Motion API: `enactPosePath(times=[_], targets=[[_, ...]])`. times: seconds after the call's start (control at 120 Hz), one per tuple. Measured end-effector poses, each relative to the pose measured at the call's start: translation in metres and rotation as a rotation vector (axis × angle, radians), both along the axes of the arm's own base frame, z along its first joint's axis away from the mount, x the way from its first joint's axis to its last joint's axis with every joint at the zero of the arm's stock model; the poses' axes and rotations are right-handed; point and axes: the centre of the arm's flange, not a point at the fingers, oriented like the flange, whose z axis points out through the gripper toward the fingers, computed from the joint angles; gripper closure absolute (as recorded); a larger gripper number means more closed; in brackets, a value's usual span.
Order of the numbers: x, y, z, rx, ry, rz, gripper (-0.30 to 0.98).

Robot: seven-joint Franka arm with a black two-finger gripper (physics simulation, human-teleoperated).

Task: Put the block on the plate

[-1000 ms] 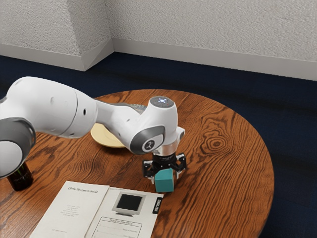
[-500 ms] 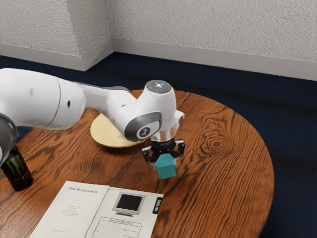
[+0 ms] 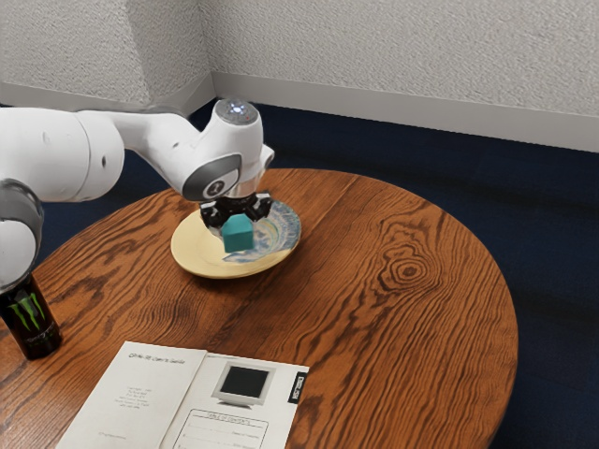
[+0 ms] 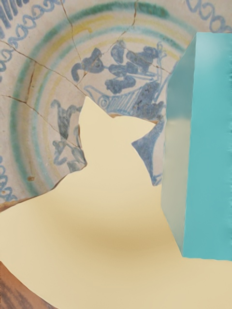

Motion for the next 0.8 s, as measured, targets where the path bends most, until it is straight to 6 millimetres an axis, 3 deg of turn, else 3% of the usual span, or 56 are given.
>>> enactPosePath(times=[0.117,0.208,0.3,0.45,0.55,0.667,0.8], targets=[[0.029,0.03,-0.022,-0.015,-0.011,-0.019,0.33],[0.047,0.05,-0.028,-0.025,-0.032,-0.039,0.33],[0.052,0.062,-0.032,-0.031,-0.034,-0.063,0.32],[0.05,0.063,-0.022,-0.041,-0.04,-0.107,0.16],[0.043,0.057,-0.004,-0.037,-0.045,-0.144,0.1],[0.022,0.039,0.025,-0.097,-0.032,-0.147,0.06],[-0.003,0.021,0.088,-0.185,0.002,-0.157,0.03]])
